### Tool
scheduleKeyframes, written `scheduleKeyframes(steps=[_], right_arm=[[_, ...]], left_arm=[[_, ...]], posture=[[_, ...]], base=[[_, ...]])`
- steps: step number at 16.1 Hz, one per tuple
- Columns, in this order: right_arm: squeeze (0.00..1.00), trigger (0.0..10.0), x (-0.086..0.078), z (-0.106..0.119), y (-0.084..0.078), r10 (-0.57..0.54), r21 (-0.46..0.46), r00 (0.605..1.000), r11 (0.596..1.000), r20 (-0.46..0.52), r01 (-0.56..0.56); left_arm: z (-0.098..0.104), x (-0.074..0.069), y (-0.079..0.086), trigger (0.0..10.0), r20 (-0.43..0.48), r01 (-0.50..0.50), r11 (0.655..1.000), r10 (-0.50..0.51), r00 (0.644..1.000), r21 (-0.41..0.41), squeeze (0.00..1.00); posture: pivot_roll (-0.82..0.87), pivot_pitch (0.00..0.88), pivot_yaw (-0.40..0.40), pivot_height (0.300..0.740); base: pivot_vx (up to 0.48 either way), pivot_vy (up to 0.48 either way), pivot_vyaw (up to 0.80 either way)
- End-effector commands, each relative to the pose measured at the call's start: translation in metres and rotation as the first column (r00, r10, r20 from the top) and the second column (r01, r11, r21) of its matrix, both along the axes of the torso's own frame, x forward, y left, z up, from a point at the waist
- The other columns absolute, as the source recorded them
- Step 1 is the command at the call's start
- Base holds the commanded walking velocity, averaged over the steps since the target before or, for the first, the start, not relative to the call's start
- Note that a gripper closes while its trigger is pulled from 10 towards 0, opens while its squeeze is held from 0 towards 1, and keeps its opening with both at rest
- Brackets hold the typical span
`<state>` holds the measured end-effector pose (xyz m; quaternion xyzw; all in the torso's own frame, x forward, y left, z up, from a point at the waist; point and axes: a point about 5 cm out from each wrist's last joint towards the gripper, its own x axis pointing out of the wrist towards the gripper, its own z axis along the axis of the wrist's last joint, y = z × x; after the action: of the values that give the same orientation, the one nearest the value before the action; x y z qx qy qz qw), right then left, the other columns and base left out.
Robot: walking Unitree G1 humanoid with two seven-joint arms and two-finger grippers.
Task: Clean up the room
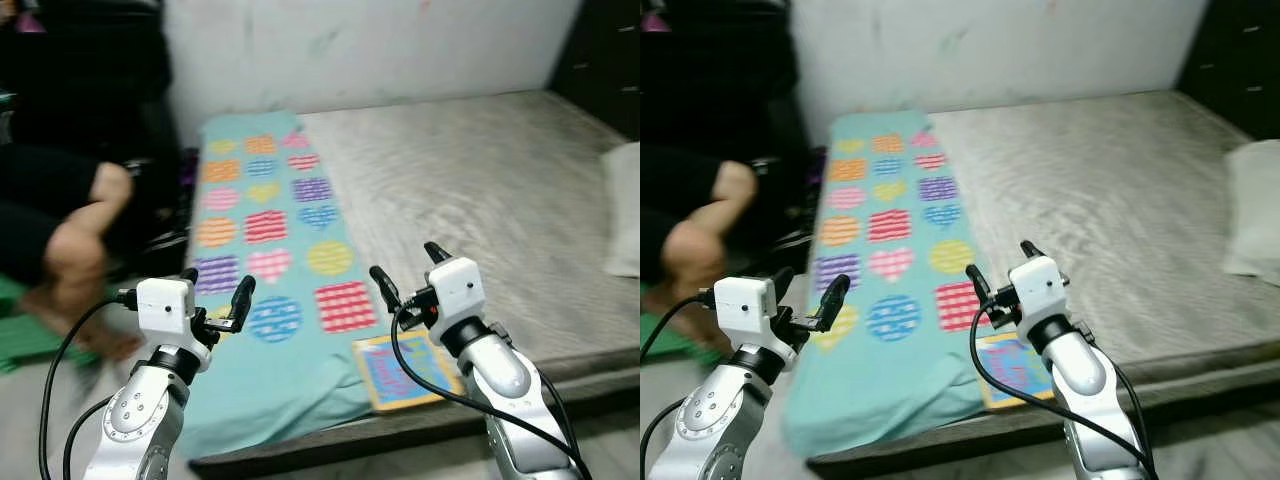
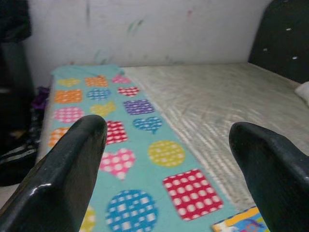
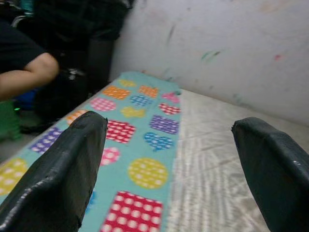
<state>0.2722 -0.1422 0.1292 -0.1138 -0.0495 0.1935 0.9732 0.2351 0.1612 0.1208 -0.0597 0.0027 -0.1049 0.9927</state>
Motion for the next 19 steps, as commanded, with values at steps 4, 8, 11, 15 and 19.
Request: scheduleKeyframes(steps=[4,8,11,15,19], right_arm=[[0.00,10.0,0.0039,0.0017,-0.0009,0.009,-0.015,1.000,1.000,0.008,-0.009],[0.00,10.0,0.0039,0.0013,-0.0021,0.010,-0.023,1.000,1.000,0.009,-0.010],[0.00,10.0,0.0045,0.0014,-0.0018,0.009,-0.024,1.000,1.000,0.010,-0.009],[0.00,10.0,0.0060,0.0018,-0.0014,0.011,-0.020,1.000,1.000,0.011,-0.011],[0.00,10.0,0.0065,0.0019,-0.0012,0.010,-0.018,1.000,1.000,0.014,-0.009]], left_arm=[[0.0022,0.0029,-0.0009,10.0,0.009,-0.003,1.000,0.003,1.000,-0.002,0.00],[0.0023,0.0040,-0.0016,10.0,0.012,-0.010,1.000,0.010,1.000,-0.006,0.00],[0.0047,0.0047,-0.0021,10.0,0.037,-0.006,1.000,0.007,0.999,-0.015,0.00],[0.0078,0.0038,-0.0045,10.0,0.061,0.014,1.000,-0.013,0.998,-0.024,0.00],[0.0077,0.0043,-0.0044,10.0,0.065,0.016,1.000,-0.014,0.998,-0.023,0.00]], posture=[[-0.11,0.000,0.023,0.740],[-0.11,0.000,0.021,0.740],[-0.11,0.001,0.019,0.740],[-0.11,0.001,0.017,0.740],[-0.11,0.001,0.017,0.740]], base=[[0.000,-0.333,0.00],[0.000,0.000,0.00],[0.000,0.000,0.00],[0.068,0.000,0.00],[0.270,0.000,0.00]])
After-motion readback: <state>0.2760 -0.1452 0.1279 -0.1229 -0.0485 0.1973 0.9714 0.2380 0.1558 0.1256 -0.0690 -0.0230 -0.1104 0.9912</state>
